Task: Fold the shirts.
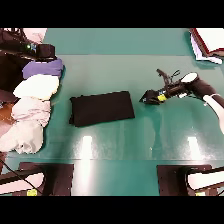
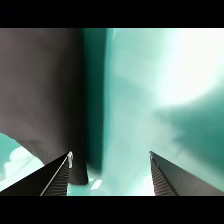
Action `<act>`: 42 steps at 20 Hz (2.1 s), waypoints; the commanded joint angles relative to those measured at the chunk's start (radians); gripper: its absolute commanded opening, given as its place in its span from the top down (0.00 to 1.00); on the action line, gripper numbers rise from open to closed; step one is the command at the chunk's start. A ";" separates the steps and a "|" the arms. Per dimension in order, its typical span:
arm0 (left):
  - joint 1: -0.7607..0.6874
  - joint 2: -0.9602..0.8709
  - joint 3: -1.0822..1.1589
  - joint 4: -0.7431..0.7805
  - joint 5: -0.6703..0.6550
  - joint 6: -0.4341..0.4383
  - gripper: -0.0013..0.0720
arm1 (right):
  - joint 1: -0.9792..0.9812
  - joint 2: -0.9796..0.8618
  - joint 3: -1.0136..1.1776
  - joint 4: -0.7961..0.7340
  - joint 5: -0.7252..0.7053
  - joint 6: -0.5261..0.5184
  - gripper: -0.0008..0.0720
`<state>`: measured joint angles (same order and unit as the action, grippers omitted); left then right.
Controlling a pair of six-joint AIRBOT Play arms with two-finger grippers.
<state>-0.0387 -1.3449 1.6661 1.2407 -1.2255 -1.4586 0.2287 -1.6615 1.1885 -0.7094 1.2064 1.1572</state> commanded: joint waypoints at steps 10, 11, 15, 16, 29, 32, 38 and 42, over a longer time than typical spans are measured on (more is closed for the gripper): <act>-0.007 0.001 -0.013 -0.006 0.011 0.000 0.94 | 0.269 -0.204 0.258 0.124 0.008 -0.048 0.75; -0.007 0.001 -0.013 -0.008 0.010 0.000 0.94 | 0.269 -0.203 0.269 0.125 0.005 -0.057 0.97; -0.007 0.001 -0.013 -0.053 -0.014 0.000 0.94 | 0.216 -0.104 0.222 0.100 -0.062 -0.066 0.97; -0.007 0.001 -0.013 -0.067 -0.018 0.000 0.94 | 0.174 -0.048 0.172 0.089 -0.089 -0.061 0.97; -0.174 0.001 -0.013 -0.122 0.103 0.000 0.94 | -1.017 0.597 -0.386 -0.027 -0.266 -0.030 0.97; -0.192 0.001 -0.013 -0.122 0.124 0.000 0.94 | -1.178 0.609 -0.431 -0.028 -0.280 -0.021 0.97; -0.192 0.001 -0.013 -0.119 0.124 0.001 0.94 | -1.235 0.607 -0.391 -0.282 -0.277 0.040 0.97; -0.192 0.001 -0.013 -0.119 0.121 0.027 0.94 | -1.236 0.608 -0.269 -0.454 -0.194 0.077 0.27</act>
<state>-0.2298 -1.3449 1.6527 1.1210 -1.1030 -1.4498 -0.9970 -1.0557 0.8524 -1.0214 0.9627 1.1942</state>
